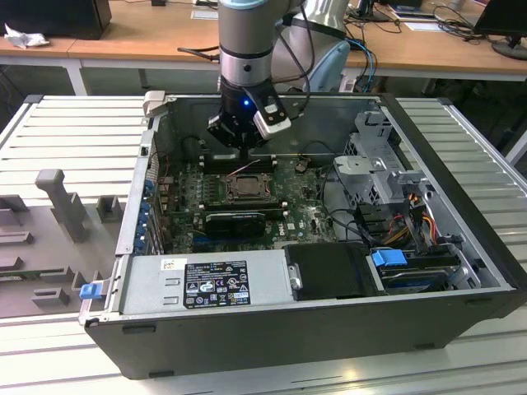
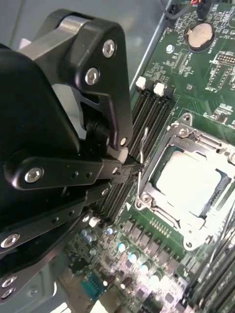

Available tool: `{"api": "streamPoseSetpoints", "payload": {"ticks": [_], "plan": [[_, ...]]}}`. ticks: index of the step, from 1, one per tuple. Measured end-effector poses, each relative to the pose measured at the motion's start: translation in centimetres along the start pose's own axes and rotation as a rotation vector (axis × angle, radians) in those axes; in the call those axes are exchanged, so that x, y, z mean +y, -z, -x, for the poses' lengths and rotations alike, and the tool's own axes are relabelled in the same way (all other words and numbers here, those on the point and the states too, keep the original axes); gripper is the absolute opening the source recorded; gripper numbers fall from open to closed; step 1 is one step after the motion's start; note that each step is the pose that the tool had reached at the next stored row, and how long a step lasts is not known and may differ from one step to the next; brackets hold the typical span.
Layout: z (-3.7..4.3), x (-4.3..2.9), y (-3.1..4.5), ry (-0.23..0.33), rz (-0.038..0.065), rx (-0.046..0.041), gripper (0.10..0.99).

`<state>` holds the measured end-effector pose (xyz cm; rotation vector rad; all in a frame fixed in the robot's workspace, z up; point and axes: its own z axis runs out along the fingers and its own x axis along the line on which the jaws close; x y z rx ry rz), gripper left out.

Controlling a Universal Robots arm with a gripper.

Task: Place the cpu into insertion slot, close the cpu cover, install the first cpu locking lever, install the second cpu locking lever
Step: 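Install the first cpu locking lever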

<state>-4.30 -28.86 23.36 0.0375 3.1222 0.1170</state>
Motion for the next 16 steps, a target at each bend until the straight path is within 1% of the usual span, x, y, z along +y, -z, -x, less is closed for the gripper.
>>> {"api": "streamPoseSetpoints", "payload": {"ticks": [4, 7, 9, 14, 16], "plan": [[0.42, 0.16, -0.30, 0.018, 0.000, 0.0015, 0.106], [0.91, 0.24, -0.43, 0.025, 0.000, 0.0019, 0.106], [1.39, 0.38, -0.57, 0.029, 0.000, 0.0024, 0.106], [1.68, 0.48, -0.88, 0.045, 0.001, 0.0034, 0.106], [1.82, 0.47, -1.23, 0.062, 0.001, 0.0048, 0.106]]}}
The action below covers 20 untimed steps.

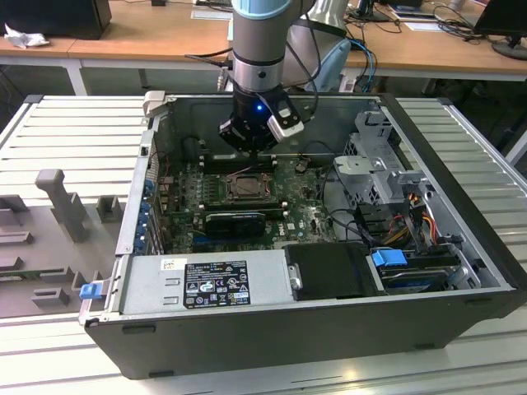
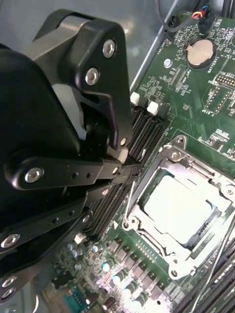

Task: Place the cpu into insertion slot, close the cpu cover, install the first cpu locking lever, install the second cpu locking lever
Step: 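Install the first cpu locking lever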

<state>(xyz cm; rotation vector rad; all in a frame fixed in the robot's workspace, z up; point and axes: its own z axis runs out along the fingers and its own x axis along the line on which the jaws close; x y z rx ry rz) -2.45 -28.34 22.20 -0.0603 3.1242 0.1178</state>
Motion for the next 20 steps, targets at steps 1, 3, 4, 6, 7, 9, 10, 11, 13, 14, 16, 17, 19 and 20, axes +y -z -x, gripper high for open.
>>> {"api": "streamPoseSetpoints", "payload": {"ticks": [1, 3, 4, 6, 7, 9, 10, 11, 13, 14, 16, 17, 19, 20], "plan": [[0.10, 0.00, -0.18, 0.002, 0.000, 0.0002, 0.106], [0.25, 0.01, -0.55, 0.004, 0.000, 0.0004, 0.106], [0.28, 0.01, -0.61, 0.005, 0.000, 0.0004, 0.106], [0.37, -0.01, -0.81, 0.005, 0.000, 0.0004, 0.106], [0.40, -0.02, -0.95, 0.006, 0.000, 0.0004, 0.106], [0.42, -0.04, -1.24, 0.006, 0.000, 0.0004, 0.106], [0.42, -0.05, -1.29, 0.006, 0.000, 0.0005, 0.106], [0.42, -0.05, -1.35, 0.006, 0.000, 0.0005, 0.106], [0.42, -0.06, -1.46, 0.007, 0.000, 0.0005, 0.106], [0.42, -0.07, -1.51, 0.007, 0.000, 0.0006, 0.106], [0.43, -0.07, -1.61, 0.007, 0.000, 0.0005, 0.106], [0.43, -0.08, -1.63, 0.007, 0.000, 0.0006, 0.106], [0.43, -0.08, -1.68, 0.007, -0.001, 0.0007, 0.106], [0.43, -0.08, -1.73, 0.007, -0.003, 0.0006, 0.106]]}}
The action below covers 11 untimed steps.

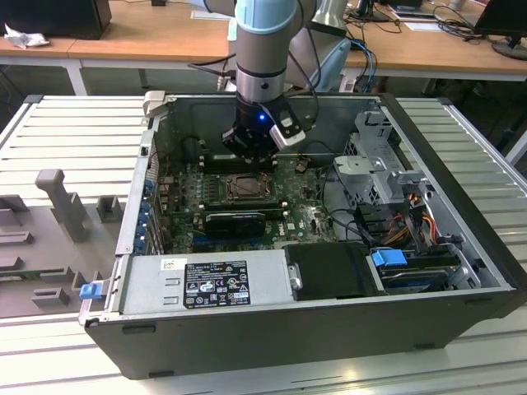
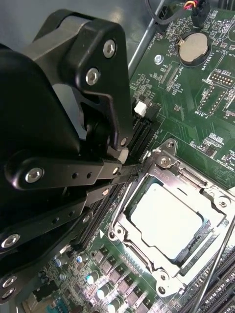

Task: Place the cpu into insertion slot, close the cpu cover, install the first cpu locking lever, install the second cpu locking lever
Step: 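Install the first cpu locking lever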

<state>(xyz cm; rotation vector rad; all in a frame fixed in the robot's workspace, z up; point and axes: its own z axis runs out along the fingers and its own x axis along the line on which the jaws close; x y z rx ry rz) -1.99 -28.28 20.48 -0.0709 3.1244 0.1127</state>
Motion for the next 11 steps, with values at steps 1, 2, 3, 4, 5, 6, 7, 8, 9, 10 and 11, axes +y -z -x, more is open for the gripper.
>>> {"api": "streamPoseSetpoints", "payload": {"ticks": [1, 2, 3, 4, 5, 6, 7, 8, 9, 10, 11], "plan": [[0.00, -0.01, -0.04, 0.000, -0.003, 0.0004, 0.106], [-0.01, -0.01, -0.07, 0.000, -0.005, 0.0006, 0.106], [-0.01, -0.01, -0.08, 0.000, -0.007, 0.0005, 0.106], [0.00, -0.01, -0.11, 0.000, -0.009, 0.0006, 0.106], [0.00, -0.01, -0.14, 0.000, -0.011, 0.0005, 0.106], [0.00, -0.01, -0.21, 0.000, -0.012, 0.0004, 0.106], [0.01, -0.01, -0.30, 0.000, -0.013, 0.0005, 0.106], [0.00, -0.04, -0.41, 0.000, -0.014, 0.0011, 0.106], [0.01, -0.05, -0.45, 0.000, -0.015, 0.0015, 0.106], [0.04, -0.07, -0.46, 0.000, -0.012, 0.0014, 0.106], [0.06, -0.07, -0.47, 0.000, -0.006, 0.0007, 0.106]]}}
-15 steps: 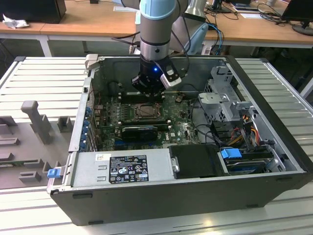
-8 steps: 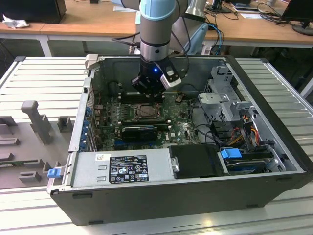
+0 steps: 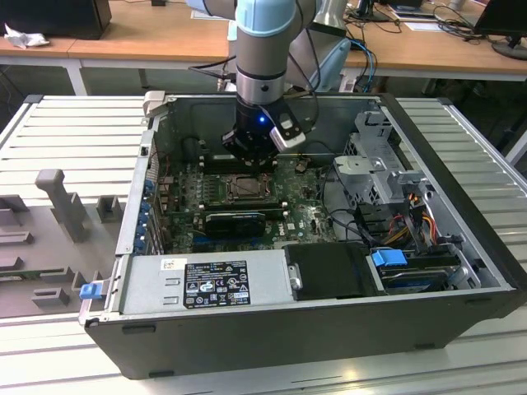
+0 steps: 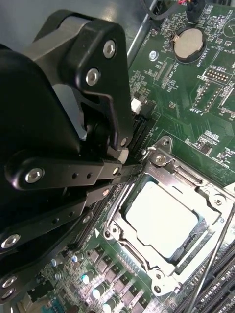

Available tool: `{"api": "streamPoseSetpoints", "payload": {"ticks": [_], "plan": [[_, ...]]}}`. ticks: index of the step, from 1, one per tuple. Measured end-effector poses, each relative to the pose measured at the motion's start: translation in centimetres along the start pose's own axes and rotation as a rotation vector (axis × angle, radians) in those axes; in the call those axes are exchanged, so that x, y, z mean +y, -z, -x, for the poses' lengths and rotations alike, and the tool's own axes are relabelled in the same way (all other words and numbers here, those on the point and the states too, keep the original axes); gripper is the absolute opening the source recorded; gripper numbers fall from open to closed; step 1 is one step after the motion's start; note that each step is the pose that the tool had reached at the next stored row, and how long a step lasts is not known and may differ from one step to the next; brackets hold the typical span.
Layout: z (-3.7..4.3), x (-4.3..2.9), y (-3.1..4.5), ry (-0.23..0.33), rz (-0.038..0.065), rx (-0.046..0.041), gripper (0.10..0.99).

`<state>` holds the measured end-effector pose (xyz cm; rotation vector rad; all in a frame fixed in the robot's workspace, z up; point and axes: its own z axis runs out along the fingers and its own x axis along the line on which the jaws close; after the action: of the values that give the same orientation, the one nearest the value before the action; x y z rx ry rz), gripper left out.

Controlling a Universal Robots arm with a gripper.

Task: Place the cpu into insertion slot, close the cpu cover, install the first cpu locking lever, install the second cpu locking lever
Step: 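Install the first cpu locking lever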

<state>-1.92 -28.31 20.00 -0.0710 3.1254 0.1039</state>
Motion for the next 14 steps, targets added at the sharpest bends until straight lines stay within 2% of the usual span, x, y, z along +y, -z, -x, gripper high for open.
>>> {"api": "streamPoseSetpoints", "payload": {"ticks": [1, 3, 6, 9, 14], "plan": [[0.04, 0.03, -0.03, 0.000, 0.010, -0.0009, 0.106], [0.05, 0.02, 0.00, 0.000, 0.018, -0.0011, 0.106], [0.08, 0.09, 0.57, 0.000, 0.019, -0.0019, 0.106], [0.09, 0.15, 1.79, 0.000, 0.018, -0.0014, 0.106], [0.06, -0.38, 1.86, 0.000, 0.018, -0.0012, 0.106]]}}
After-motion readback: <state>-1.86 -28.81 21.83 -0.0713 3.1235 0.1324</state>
